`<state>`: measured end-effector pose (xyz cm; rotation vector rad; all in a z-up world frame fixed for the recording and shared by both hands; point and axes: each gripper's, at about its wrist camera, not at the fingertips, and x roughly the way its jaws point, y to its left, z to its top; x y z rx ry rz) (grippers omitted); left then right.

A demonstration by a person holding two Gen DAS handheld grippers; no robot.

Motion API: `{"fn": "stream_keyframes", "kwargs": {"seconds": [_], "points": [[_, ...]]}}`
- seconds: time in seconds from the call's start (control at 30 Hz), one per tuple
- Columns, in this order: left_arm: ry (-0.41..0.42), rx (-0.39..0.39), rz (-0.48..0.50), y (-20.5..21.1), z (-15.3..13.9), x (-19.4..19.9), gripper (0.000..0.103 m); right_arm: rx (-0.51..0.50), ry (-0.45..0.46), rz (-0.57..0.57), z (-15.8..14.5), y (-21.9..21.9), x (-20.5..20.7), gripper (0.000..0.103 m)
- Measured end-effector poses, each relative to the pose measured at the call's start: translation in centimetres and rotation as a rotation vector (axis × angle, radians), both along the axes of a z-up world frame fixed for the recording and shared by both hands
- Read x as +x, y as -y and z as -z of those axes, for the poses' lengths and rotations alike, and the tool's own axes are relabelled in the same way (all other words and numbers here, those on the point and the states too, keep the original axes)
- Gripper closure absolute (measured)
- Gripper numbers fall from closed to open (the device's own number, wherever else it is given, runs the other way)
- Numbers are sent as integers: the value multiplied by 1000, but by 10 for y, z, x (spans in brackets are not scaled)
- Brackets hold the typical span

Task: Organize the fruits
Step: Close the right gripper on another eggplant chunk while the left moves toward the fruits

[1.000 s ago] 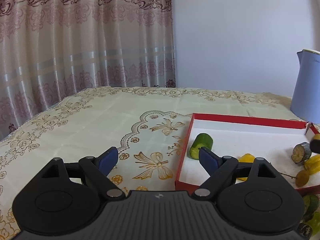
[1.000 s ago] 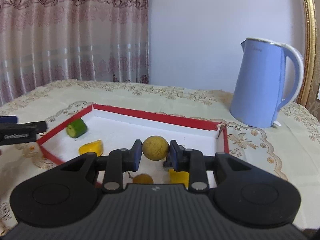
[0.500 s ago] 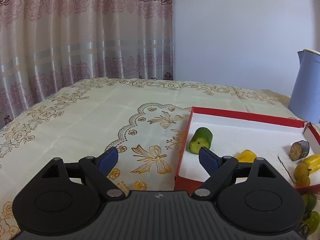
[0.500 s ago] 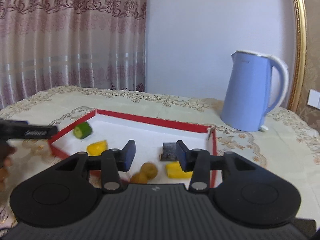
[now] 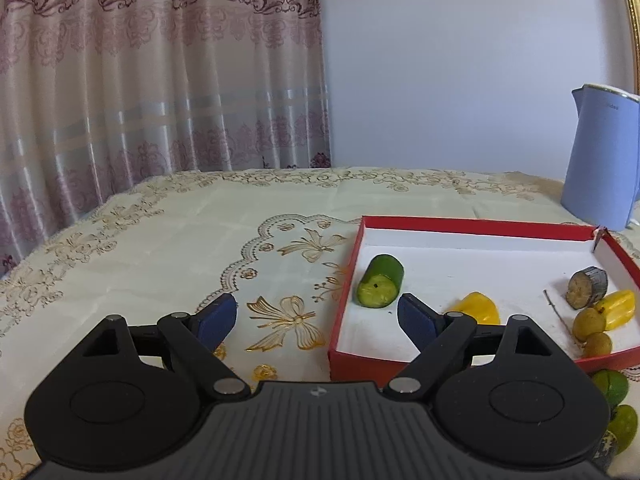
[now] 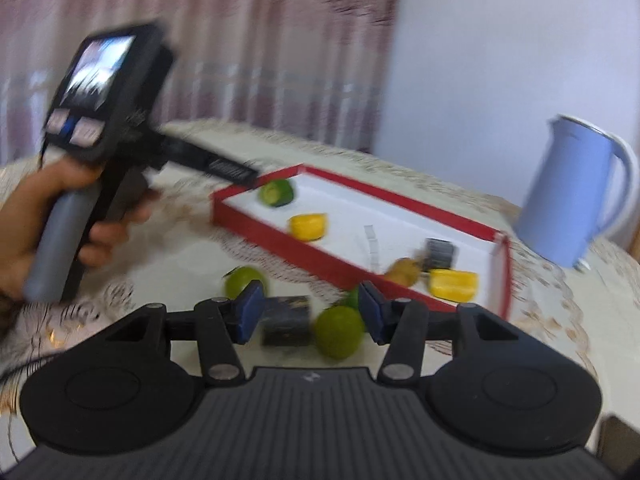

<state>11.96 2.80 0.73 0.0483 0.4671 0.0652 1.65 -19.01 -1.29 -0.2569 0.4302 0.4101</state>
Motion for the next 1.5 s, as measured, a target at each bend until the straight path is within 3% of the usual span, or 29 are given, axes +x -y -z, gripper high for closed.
{"fn": "stream_keyframes", "kwargs": {"seconds": [0.37,0.47,0.7,0.9,1.17,1.2,1.23,1.27,1.33,1.43,1.5], "points": [[-12,1,-5,-2,2,2,15,-122,-60,-67,14,-24,24,63],[-10,-6,-3,-3,1,1,15,-157,-44,-48,14,-26,19,70],[-5,-33,14,-6,0,0,15,-118,-17,14,11,-16,-6,71],[-12,-93,143,-3,-4,-5,15,-21,-9,131,6,23,-27,71],[10,2,329,13,-5,-51,15,45,-39,196,18,50,-26,71],[14,20,350,16,-3,-57,15,58,-35,196,19,51,-27,68],[17,39,374,18,-2,-62,15,80,-31,210,18,56,-27,53],[16,59,397,21,1,-66,15,118,-7,236,16,60,-27,45],[20,112,431,30,6,-74,15,237,64,307,12,77,-32,15],[35,203,452,48,16,-79,15,348,50,403,13,99,-30,4],[38,257,455,58,22,-80,15,338,41,474,14,101,-27,0]]}}
